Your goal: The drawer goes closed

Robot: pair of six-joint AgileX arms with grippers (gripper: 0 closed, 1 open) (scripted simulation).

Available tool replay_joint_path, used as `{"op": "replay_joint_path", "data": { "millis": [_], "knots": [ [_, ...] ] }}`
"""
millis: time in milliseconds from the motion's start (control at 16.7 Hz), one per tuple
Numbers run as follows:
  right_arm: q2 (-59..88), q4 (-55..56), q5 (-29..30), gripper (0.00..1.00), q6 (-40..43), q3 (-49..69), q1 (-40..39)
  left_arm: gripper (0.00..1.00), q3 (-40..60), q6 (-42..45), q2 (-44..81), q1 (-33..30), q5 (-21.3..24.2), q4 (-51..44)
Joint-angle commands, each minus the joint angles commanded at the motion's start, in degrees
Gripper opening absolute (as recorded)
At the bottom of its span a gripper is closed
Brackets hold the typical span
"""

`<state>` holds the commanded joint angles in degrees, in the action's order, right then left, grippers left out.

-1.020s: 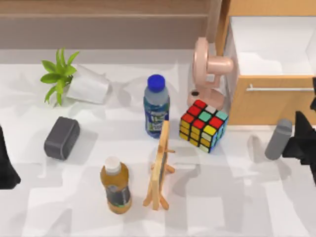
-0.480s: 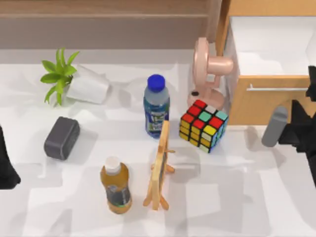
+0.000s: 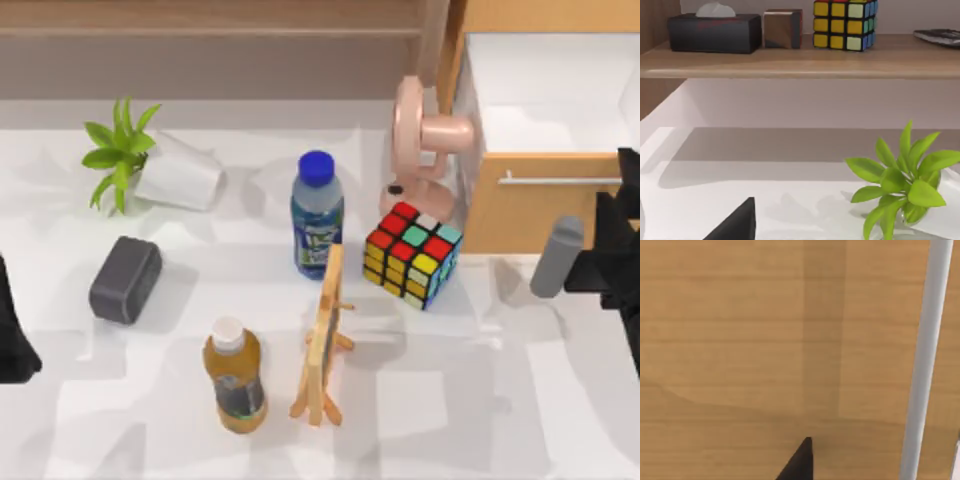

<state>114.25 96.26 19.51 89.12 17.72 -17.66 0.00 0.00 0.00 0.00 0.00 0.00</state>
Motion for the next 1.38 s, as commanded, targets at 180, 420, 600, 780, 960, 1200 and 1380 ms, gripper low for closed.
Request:
{"op": "replay_joint_path", "data": {
  "millis": [180,420,600,780,960,1200,1380],
  "knots": [
    [0.0,0.0,0.0,0.25,0.0,0.0,0.0,1.0,0.0,0.0,0.0,0.0,0.0,0.0],
    [0.0,0.0,0.0,0.0,0.0,0.0,0.0,1.0,0.0,0.0,0.0,0.0,0.0,0.0],
    [0.0,0.0,0.0,0.0,0.0,0.0,0.0,1.0,0.0,0.0,0.0,0.0,0.0,0.0],
    [0.0,0.0,0.0,0.0,0.0,0.0,0.0,1.0,0.0,0.0,0.0,0.0,0.0,0.0],
    [0.14,-0.24,-0.02,0.0,-0.18,0.1,-0.05,1.0,0.0,0.0,0.0,0.0,0.0,0.0],
    [1.53,-3.38,-1.36,0.0,-0.08,4.79,1.24,1.0,0.0,0.0,0.0,0.0,0.0,0.0],
    [3.26,-7.12,-2.81,0.0,-0.06,10.11,2.77,1.0,0.0,0.0,0.0,0.0,0.0,0.0]
  ]
}}
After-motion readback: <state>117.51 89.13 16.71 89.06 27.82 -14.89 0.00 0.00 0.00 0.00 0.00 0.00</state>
